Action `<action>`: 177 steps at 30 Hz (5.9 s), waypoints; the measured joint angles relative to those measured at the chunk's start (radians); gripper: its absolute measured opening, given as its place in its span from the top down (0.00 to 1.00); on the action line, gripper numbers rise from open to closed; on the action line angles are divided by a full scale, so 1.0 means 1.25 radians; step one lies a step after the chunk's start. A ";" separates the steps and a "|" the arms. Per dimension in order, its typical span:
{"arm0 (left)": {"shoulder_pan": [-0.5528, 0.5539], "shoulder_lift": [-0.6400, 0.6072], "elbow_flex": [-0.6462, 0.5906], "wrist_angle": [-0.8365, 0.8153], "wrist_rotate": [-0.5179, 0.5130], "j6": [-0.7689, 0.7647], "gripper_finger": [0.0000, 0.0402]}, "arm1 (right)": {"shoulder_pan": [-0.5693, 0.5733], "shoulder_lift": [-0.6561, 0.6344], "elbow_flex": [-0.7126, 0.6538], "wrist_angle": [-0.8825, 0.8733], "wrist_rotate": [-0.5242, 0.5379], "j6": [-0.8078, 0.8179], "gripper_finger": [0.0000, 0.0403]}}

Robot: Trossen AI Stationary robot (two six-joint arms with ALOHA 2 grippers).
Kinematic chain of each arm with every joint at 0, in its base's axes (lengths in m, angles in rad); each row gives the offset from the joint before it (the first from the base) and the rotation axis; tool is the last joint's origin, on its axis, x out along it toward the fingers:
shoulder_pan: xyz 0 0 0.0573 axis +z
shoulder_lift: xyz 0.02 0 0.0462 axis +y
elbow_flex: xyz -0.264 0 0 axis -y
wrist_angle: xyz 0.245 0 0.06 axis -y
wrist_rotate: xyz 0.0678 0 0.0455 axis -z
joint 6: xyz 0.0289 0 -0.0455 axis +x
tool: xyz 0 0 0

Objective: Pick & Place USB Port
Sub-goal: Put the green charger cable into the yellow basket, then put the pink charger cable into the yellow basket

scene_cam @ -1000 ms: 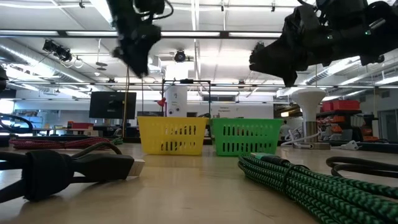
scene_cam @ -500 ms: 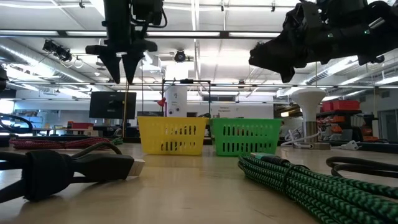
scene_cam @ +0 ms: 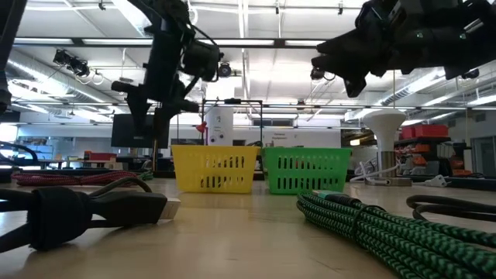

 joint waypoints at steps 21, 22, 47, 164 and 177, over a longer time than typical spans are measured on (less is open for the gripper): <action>0.119 -0.110 -0.411 0.543 0.181 0.007 0.54 | 0.011 0.000 0.000 0.032 0.002 -0.018 0.66; 0.127 -0.110 -0.411 0.543 0.174 0.015 0.54 | 0.012 0.000 0.000 0.032 0.002 -0.018 0.66; 0.088 -0.259 -0.412 0.623 0.269 0.112 0.95 | 0.011 0.000 0.000 0.014 0.013 -0.019 0.66; -0.344 -0.273 -0.413 0.266 0.174 0.468 0.68 | 0.011 0.001 0.000 0.008 0.067 0.003 0.66; -0.324 -0.158 -0.413 0.330 0.194 0.509 0.68 | 0.011 0.001 0.000 0.004 0.064 0.003 0.66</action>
